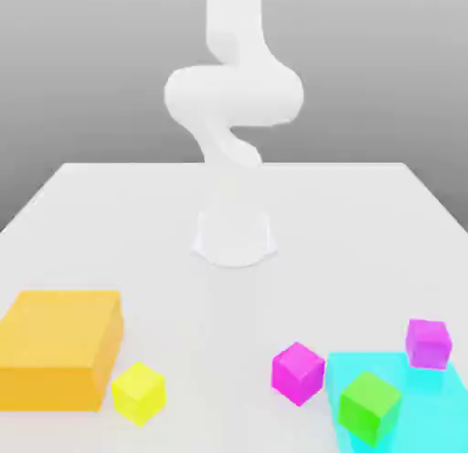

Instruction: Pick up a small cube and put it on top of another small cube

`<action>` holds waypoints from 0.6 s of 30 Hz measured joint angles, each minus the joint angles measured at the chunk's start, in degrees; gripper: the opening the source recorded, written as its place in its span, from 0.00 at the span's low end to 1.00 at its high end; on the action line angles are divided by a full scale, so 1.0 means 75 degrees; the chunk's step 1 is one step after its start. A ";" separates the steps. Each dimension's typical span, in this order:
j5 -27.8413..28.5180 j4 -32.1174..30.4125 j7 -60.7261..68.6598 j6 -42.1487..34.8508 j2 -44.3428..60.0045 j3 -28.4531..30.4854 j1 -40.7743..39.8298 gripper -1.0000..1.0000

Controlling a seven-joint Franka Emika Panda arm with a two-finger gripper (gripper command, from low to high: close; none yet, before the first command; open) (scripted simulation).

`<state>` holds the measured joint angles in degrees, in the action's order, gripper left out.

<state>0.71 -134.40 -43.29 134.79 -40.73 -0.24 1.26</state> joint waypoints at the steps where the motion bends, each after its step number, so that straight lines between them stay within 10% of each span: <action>1: 0.0041 -0.0156 0.0156 0.0181 0.0310 -0.0011 0.0076 0.50; 18: 0.0145 -0.2561 0.2921 0.2970 0.5052 -0.0198 0.1161 0.50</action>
<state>1.80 -153.60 -21.38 157.06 -2.84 -1.72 9.96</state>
